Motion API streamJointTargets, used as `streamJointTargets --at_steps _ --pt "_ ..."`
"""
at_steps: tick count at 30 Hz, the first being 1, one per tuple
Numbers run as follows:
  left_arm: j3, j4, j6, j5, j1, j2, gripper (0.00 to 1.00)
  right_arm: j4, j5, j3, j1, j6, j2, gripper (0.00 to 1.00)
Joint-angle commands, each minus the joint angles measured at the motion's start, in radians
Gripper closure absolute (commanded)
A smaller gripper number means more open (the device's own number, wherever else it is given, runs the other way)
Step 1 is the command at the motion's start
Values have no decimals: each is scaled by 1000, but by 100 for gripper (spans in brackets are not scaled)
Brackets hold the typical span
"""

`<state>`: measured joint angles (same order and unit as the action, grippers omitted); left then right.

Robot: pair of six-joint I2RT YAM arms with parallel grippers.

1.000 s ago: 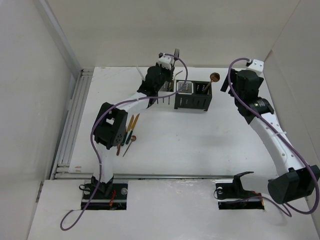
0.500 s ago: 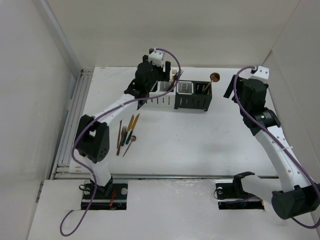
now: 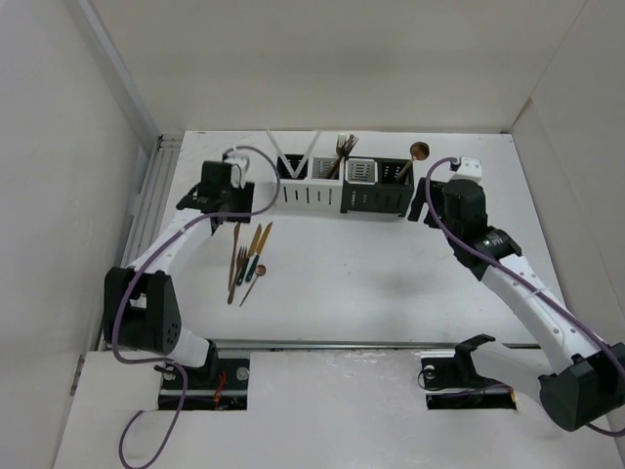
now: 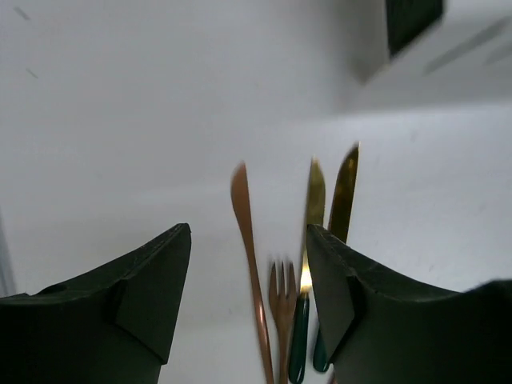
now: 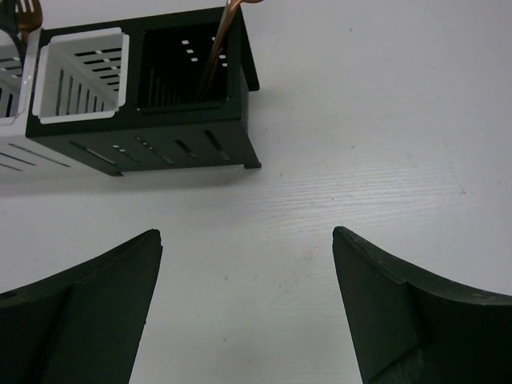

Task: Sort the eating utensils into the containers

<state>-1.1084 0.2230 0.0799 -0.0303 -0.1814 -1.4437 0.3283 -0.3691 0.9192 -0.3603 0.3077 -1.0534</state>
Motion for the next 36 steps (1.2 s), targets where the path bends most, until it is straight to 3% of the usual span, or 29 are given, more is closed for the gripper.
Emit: streamJointTargets --at_steps 1,6,15,36 --pt "100 138 83 78 6 -1 44 -55 -8 16 -41 25 9 8" --pt "197 81 115 96 63 17 45 -20 -42 26 -68 25 -2 8" --pt "197 93 199 110 83 -75 59 29 -99 44 -95 56 7 8" --pt "303 167 314 105 92 -221 65 77 -182 84 -114 94 -2 8"
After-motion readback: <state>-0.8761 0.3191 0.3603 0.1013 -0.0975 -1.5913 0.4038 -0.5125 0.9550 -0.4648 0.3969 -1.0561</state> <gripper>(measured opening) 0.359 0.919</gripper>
